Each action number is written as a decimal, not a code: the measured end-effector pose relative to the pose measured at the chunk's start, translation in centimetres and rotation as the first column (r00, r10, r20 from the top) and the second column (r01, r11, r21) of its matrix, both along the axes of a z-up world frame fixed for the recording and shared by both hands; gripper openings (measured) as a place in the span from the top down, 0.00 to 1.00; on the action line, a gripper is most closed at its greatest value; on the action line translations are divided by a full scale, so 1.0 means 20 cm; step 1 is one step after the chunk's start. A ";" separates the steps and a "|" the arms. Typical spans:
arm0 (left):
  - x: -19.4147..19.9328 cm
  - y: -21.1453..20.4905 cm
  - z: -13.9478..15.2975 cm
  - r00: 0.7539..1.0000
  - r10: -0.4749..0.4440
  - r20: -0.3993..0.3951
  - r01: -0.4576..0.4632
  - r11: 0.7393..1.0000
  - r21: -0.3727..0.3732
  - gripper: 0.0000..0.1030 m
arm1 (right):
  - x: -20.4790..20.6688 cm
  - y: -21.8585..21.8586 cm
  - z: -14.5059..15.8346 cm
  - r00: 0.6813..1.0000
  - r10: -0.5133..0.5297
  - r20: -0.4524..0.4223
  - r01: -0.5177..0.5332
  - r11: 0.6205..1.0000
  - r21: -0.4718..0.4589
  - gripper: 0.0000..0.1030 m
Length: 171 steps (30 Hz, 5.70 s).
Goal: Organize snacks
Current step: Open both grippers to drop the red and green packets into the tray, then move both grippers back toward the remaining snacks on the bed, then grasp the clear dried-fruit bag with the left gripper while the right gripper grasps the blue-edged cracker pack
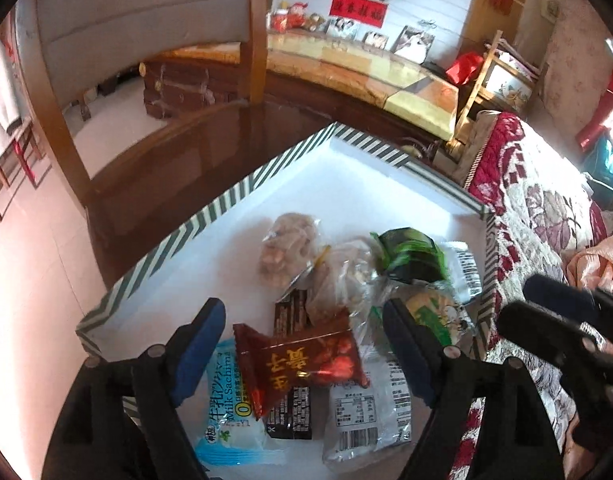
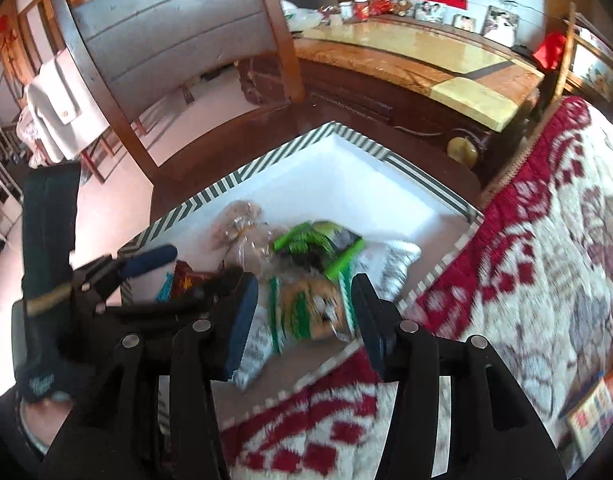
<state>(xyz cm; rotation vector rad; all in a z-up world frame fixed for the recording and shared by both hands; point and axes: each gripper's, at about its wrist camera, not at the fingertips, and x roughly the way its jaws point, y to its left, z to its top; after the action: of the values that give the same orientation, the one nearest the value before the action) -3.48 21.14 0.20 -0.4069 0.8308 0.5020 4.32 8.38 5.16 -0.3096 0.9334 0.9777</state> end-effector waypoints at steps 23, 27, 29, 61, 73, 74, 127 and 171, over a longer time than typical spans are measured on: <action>0.08 -0.60 0.07 0.956 -0.294 -0.014 0.293 0.948 0.126 0.13 | -0.08 -0.82 -0.10 0.970 -0.238 -0.045 0.238 0.971 -0.013 0.53; 0.11 -0.70 0.07 0.941 -0.339 -0.022 0.339 0.933 0.124 0.13 | -0.07 -0.96 -0.11 0.956 -0.290 -0.054 0.289 0.957 -0.017 0.53; 0.12 -0.76 0.07 0.933 -0.359 -0.027 0.360 0.925 0.123 0.13 | -0.06 -1.03 -0.12 0.948 -0.314 -0.054 0.313 0.949 -0.016 0.53; 0.44 -1.41 -0.02 0.790 -0.607 -0.092 0.613 0.788 0.065 0.13 | 0.09 -1.72 -0.25 0.776 -0.615 -0.140 0.611 0.788 -0.074 0.45; 0.61 -1.40 -0.01 0.746 -0.662 -0.076 0.663 0.748 -0.005 0.13 | 0.24 -1.67 -0.32 0.748 -0.644 -0.157 0.640 0.764 -0.084 0.45; 0.63 -1.41 0.00 0.728 -0.681 -0.075 0.683 0.730 -0.002 0.13 | 0.24 -1.67 -0.33 0.748 -0.643 -0.162 0.639 0.765 -0.084 0.45; 0.83 -1.91 -0.16 0.561 -0.820 -0.117 0.801 0.573 -0.175 0.13 | 0.27 -1.90 -0.14 0.695 -0.712 -0.096 0.718 0.693 0.058 0.43; 0.44 -1.20 -0.22 0.789 -0.600 -0.130 0.586 0.800 -0.132 0.16 | 0.47 -1.42 -0.41 0.963 -0.234 0.130 0.268 0.855 -0.443 0.42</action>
<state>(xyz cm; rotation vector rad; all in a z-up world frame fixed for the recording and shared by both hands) 5.41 -2.86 -4.20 -0.1594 1.0893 -0.0957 13.67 -20.11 -2.95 -0.6008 1.1040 0.4907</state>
